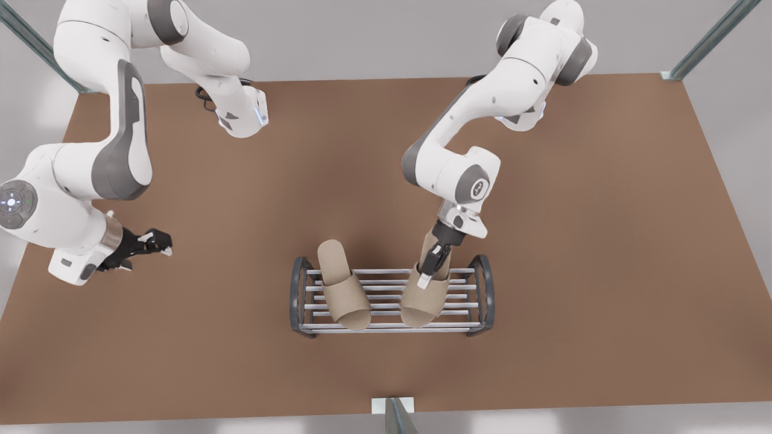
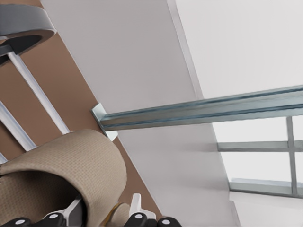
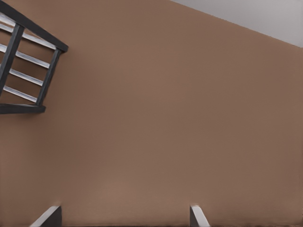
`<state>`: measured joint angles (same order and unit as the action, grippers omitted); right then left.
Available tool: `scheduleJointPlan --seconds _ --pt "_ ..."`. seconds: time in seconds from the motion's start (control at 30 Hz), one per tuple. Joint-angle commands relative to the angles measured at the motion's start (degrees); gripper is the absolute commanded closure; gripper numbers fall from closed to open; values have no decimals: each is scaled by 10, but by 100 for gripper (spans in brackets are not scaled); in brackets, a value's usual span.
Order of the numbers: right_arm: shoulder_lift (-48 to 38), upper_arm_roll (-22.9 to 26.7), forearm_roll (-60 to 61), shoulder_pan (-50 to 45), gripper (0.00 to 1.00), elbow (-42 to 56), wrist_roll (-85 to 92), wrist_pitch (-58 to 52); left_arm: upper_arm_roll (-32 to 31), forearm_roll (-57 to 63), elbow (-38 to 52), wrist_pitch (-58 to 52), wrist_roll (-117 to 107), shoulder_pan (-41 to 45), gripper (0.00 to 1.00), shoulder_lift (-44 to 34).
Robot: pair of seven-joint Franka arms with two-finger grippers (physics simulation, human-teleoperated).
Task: Place the right shoe on the shoe rack with the right arm, and place the left shoe on the shoe rack with the left arm
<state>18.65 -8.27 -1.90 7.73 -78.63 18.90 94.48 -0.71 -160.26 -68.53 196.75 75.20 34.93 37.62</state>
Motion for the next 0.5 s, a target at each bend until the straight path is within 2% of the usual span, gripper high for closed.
scheduleJointPlan --seconds 0.0,0.27,0.3,0.33,0.4,0.47 --pt "0 -3 -16 4 0 1 -243 -30 0 0 1 0 -52 0 31 -1" --pt "2 -3 -4 13 0 -1 -243 -30 0 2 11 -2 -57 -5 31 9" --pt "3 -3 -4 13 0 -1 -243 -30 0 7 3 -3 -57 -5 27 6" --pt "3 -3 -4 13 0 -1 -243 -29 -3 -2 -13 -3 -63 -23 0 -18" --pt "4 -3 -5 12 0 -1 -245 -30 -2 -11 -64 30 -70 -47 0 -137" --pt "5 -3 -5 13 0 -1 -243 -31 -6 30 -97 11 -60 -41 0 -124"
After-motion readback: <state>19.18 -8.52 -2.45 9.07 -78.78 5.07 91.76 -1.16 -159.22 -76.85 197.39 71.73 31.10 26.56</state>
